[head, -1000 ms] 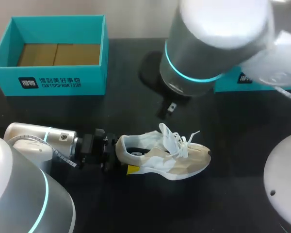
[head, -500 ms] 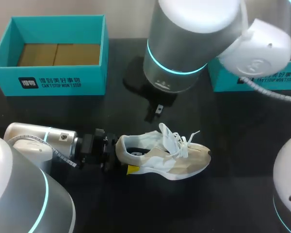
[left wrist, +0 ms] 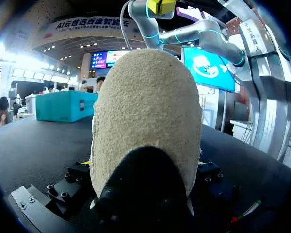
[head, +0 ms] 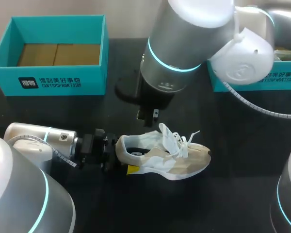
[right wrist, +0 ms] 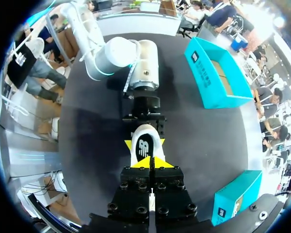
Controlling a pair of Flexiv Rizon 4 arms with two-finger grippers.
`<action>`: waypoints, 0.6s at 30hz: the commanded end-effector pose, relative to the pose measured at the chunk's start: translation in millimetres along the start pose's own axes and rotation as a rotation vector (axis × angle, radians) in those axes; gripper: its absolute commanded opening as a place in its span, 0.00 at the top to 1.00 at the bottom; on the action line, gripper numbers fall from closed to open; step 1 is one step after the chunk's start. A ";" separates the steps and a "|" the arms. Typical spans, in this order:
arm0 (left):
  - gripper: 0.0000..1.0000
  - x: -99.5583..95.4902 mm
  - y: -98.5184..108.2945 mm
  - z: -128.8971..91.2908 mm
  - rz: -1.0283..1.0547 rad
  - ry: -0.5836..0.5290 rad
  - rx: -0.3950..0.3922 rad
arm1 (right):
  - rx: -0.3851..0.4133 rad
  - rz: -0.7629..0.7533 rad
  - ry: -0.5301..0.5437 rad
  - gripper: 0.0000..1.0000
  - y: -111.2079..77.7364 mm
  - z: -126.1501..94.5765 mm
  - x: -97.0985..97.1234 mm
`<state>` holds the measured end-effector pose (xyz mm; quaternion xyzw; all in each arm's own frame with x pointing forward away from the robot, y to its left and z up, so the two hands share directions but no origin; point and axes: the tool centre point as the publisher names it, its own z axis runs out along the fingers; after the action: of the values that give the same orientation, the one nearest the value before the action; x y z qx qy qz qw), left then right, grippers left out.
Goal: Take the shoe out of the shoebox, open the shoe tongue, remove and reinsert the insole, then place the shoe into the shoebox
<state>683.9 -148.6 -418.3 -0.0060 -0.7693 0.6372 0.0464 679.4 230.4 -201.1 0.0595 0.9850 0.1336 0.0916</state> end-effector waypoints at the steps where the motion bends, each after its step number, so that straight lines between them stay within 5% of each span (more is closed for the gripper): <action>1: 1.00 0.9 0.2 0.1 0.000 -0.002 -0.001 | -0.003 0.000 -0.001 1.00 -1.3 0.9 0.8; 3: 1.00 0.9 0.2 0.1 0.000 -0.002 -0.001 | -0.003 0.000 -0.001 1.00 -1.3 0.9 0.8; 11: 1.00 0.9 0.2 0.1 0.000 -0.002 -0.001 | 0.041 -0.044 0.072 1.00 -0.5 60.4 7.5; 18: 1.00 0.9 0.2 0.1 0.000 -0.002 -0.001 | 0.011 -0.046 0.063 1.00 -0.3 65.7 9.7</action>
<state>683.9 -148.6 -418.3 -0.0061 -0.7693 0.6372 0.0464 683.3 244.3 -257.8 0.0322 0.9893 0.1277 0.0624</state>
